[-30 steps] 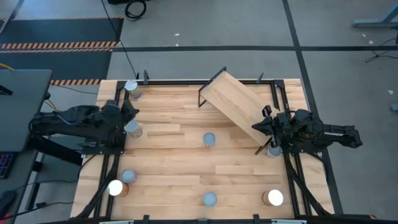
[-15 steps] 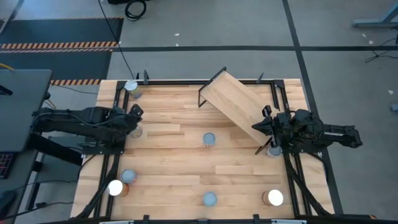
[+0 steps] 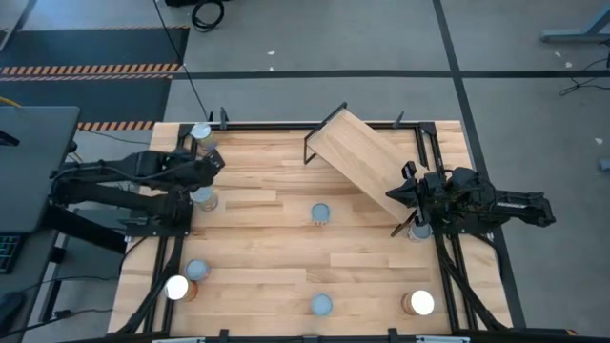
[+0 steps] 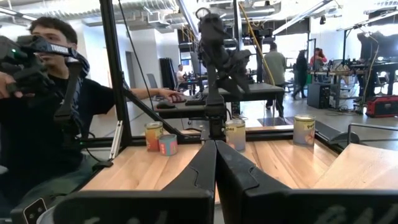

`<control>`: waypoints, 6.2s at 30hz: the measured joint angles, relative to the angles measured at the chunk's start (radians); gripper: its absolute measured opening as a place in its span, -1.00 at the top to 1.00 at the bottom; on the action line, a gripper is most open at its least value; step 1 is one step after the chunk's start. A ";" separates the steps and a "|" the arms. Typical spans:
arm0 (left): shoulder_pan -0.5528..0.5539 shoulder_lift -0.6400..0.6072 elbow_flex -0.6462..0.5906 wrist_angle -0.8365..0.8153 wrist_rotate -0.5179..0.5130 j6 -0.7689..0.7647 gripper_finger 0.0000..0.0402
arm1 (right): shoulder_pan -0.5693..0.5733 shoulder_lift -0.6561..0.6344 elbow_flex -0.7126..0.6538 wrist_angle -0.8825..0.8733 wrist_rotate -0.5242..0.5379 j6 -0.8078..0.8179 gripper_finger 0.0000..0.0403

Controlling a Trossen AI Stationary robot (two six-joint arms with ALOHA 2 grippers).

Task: Pick and place cans onto a shelf
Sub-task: Put the bottom canned peaches can on the shelf

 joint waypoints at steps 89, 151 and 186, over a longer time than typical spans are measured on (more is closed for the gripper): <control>0.547 0.113 -0.150 -0.145 0.447 1.488 -0.57 | 0.000 0.000 0.000 0.000 0.000 0.000 0.94; 0.351 0.154 -0.169 -0.017 0.525 1.354 0.44 | 0.000 0.000 0.000 0.000 0.000 0.000 0.94; 0.334 0.211 -0.169 -0.069 0.524 1.388 0.56 | 0.000 0.000 0.000 0.000 0.000 0.000 0.94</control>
